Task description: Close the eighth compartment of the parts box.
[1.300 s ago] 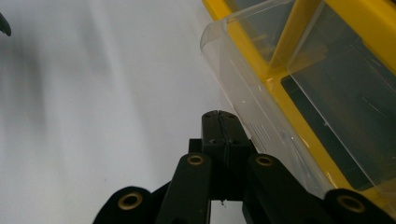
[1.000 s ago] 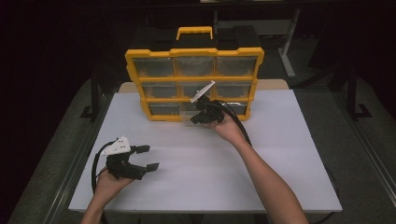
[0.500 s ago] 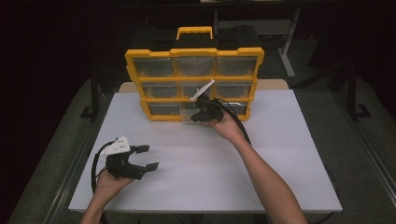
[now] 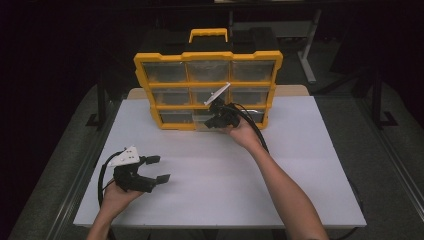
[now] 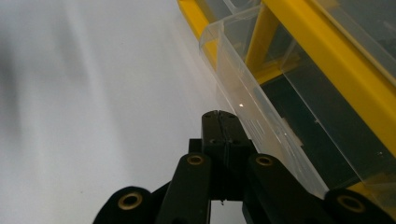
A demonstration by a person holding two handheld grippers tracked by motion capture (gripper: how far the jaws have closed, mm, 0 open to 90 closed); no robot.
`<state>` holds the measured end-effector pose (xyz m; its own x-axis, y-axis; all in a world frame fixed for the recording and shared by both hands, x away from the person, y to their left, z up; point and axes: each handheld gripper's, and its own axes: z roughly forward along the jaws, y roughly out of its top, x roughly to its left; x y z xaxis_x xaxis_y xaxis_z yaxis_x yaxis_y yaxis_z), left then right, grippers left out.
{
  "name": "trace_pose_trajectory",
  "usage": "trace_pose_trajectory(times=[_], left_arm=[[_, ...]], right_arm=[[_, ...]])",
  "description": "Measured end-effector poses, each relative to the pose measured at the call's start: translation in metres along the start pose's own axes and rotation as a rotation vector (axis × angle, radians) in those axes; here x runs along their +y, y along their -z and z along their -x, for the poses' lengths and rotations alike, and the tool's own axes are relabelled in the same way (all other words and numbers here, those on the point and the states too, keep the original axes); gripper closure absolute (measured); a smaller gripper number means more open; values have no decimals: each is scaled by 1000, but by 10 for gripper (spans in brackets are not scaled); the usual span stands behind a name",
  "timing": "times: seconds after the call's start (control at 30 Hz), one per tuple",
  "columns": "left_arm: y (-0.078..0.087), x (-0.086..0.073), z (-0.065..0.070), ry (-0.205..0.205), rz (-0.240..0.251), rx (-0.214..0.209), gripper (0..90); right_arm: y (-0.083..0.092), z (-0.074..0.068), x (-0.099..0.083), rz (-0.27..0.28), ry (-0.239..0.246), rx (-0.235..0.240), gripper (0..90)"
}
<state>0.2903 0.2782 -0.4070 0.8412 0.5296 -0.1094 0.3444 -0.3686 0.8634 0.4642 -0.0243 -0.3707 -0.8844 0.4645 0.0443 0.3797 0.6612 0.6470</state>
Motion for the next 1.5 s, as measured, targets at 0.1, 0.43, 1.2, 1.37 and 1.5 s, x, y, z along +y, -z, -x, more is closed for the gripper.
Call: trace_pose_trajectory(times=[0.1,0.43,1.2,1.37,1.5], left_arm=[[0,0,0,-2,1,1,197],[0,0,0,2,-4,-2,197],[-1,0,0,7,-3,-1,198],[-1,-1,0,5,-2,-1,198],[-1,-1,0,9,-3,1,198]], right_arm=[[0,2,0,3,12,-5,889],[3,6,1,-1,-10,-28,889],[8,20,-4,7,-46,-99,889],[10,21,-5,10,-48,-123,889],[8,19,-4,16,-61,-126,889]])
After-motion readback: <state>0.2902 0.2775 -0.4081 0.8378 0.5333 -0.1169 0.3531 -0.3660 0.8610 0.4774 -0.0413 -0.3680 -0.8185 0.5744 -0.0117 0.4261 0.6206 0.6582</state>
